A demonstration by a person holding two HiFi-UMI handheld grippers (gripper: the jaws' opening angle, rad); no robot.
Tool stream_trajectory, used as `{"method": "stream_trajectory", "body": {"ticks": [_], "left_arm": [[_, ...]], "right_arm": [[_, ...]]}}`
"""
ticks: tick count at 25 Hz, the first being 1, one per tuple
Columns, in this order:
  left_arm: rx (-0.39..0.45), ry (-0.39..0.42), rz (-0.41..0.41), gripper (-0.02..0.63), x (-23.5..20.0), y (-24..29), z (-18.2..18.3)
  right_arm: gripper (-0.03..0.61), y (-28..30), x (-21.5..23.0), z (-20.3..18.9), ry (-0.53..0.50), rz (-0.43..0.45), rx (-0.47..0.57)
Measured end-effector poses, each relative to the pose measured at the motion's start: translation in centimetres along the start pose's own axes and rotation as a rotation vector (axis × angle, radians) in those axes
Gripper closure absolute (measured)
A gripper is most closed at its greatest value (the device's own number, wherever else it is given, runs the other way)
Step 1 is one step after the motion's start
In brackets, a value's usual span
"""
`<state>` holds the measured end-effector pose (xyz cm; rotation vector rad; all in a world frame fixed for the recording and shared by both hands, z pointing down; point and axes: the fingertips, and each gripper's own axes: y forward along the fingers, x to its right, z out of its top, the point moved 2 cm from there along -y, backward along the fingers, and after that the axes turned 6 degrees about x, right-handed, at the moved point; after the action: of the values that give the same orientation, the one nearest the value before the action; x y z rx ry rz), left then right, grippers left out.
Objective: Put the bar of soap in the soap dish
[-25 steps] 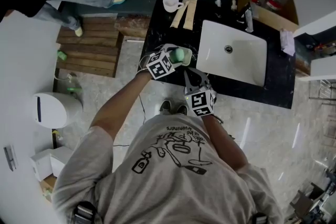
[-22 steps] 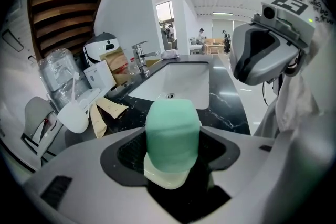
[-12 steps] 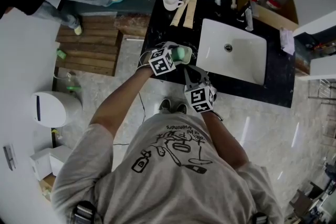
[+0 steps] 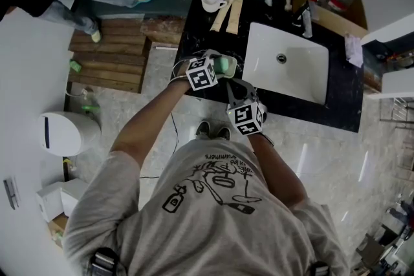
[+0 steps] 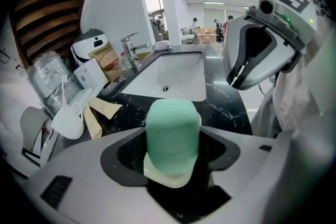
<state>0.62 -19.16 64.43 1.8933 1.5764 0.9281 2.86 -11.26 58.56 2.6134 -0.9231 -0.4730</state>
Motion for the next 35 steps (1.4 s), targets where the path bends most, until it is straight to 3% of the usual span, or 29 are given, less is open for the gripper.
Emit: {"method": "stream_trajectory", "body": {"ticks": [10,24,35], "left_arm": [[-0.032,0.022,-0.034,0.333,-0.2,0.2,0.3],[-0.066,-0.009,-0.126,0.334,-0.4,0.3,1.4],[-0.128,-0.025,-0.169,0.333,-1.1,1.2,0.3]], "right_arm": [[0.555,0.4,0.0,-0.3,0.010,0.006,-0.002],[0.555,0.1,0.3,-0.3,0.019,0.003,-0.001],[0.555,0.1,0.6,-0.1,0.027,-0.006,-0.002]]}}
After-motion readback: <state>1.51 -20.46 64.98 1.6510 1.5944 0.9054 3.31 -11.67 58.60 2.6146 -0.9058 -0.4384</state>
